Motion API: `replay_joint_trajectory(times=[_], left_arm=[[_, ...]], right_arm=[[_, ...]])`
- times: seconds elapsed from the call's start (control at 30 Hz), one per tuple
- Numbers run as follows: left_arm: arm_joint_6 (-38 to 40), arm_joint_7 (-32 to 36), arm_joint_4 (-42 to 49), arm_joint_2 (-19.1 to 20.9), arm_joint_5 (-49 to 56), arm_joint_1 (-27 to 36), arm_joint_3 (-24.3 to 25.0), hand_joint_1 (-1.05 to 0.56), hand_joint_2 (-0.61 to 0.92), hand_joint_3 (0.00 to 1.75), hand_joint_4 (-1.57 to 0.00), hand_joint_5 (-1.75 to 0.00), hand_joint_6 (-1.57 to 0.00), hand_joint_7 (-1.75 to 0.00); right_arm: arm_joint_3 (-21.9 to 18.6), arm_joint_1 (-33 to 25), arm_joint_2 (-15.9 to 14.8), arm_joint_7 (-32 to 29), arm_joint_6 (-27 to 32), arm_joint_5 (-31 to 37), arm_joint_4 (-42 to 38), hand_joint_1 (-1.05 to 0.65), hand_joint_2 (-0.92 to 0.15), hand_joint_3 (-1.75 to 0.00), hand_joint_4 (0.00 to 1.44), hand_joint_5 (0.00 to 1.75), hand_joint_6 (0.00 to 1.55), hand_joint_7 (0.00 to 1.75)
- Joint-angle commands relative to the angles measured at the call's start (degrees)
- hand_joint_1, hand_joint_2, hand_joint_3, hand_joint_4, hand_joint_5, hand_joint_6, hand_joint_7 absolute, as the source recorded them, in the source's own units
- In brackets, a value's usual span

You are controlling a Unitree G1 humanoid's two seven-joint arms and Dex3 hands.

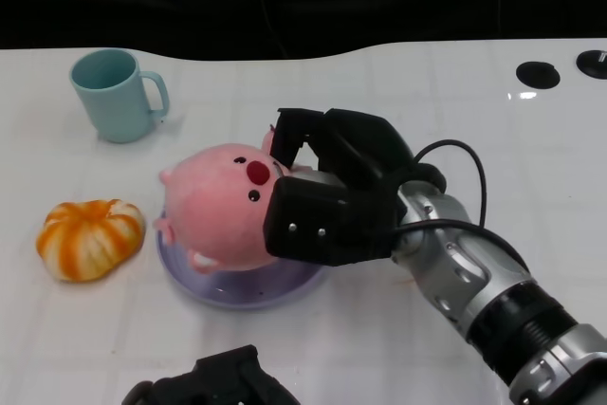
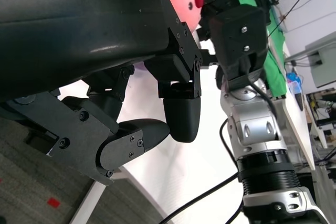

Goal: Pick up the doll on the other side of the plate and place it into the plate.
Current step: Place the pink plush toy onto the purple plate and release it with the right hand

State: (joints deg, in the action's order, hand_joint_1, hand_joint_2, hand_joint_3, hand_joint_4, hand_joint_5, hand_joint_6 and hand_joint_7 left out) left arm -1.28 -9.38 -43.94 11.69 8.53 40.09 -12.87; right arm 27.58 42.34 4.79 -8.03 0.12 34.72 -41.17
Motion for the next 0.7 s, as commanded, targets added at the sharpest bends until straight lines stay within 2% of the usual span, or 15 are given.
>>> replay_joint_trajectory(times=[0.03,0.07,0.1,0.13,0.2,0.23,0.3,0.4,0.6,0.7], left_arm=[[-3.51,0.36,0.38,0.93,1.94,0.31,-0.51,-0.25,0.64,0.83,-0.78,-1.62,-0.83,-1.19],[-3.72,0.5,0.48,0.91,2.4,0.14,-0.61,-0.26,0.64,0.82,-0.78,-1.62,-0.83,-1.2],[-3.79,0.6,0.52,0.87,2.66,0.05,-0.69,-0.27,0.64,0.82,-0.79,-1.63,-0.82,-1.2],[-3.65,0.67,0.42,0.93,3.09,0.01,-0.78,-0.27,0.64,0.81,-0.79,-1.63,-0.82,-1.2],[-3.6,0.73,0.39,1.12,3.35,0.09,-0.9,-0.27,0.64,0.81,-0.79,-1.62,-0.8,-1.19],[-3.59,0.71,0.3,1.37,3.75,0.14,-0.9,-0.27,0.64,0.81,-0.78,-1.62,-0.8,-1.19],[-4.14,0.79,0.43,1.61,4.13,0.13,-0.92,-0.27,0.64,0.82,-0.77,-1.63,-0.81,-1.2],[-4.32,0.98,0.54,1.72,4.23,-0.12,-0.96,-0.27,0.63,0.83,-0.77,-1.64,-0.82,-1.19],[-4.01,1.38,0.66,1.84,3.73,-0.42,-0.91,-0.26,0.6,0.86,-0.79,-1.62,-0.82,-1.16],[-3.36,1.44,0.63,1.8,3.94,-0.64,-1.02,-0.26,0.59,0.88,-0.79,-1.61,-0.82,-1.15]], right_arm=[[-0.69,2.5,1.97,-0.83,3.33,-0.15,-0.86,-0.23,-0.68,-0.48,0.78,1.75,0.85,0.72],[-0.78,2.66,2.34,0.53,4.55,-0.64,-0.78,-0.24,-0.76,-0.36,0.7,1.59,0.81,0.48],[-0.82,2.73,2.51,1.71,5.36,-1.08,-0.6,-0.27,-0.85,-0.24,0.52,1.24,0.7,0.24],[-0.63,2.58,2.49,2.66,5.73,-1.3,-0.29,-0.28,-0.88,-0.2,0.47,1.02,0.65,0.14],[-0.26,2.05,2.31,3.91,5.9,-1.44,0.58,-0.41,-0.91,-0.19,0.26,0.58,0.42,0.03],[-0.08,1.75,2.28,4.46,6.09,-1.38,1.17,-0.45,-0.92,-0.21,0.2,0.49,0.36,0.01],[0.31,1.31,2.26,5.85,7.33,-1.05,2.74,-0.54,-0.92,-0.29,0.06,0.42,0.19,0.0],[0.79,0.76,2.44,7.96,10.31,-0.66,5.36,-0.59,-0.92,-0.35,0.01,0.28,0.09,0.01],[1.86,0.76,2.68,11.01,15.39,-0.34,8.11,-0.65,-0.92,-0.37,0.0,0.15,0.03,0.0],[2.46,0.45,1.58,12.61,16.06,-0.22,9.97,-0.67,-0.92,-0.36,0.0,0.15,0.03,0.0]])
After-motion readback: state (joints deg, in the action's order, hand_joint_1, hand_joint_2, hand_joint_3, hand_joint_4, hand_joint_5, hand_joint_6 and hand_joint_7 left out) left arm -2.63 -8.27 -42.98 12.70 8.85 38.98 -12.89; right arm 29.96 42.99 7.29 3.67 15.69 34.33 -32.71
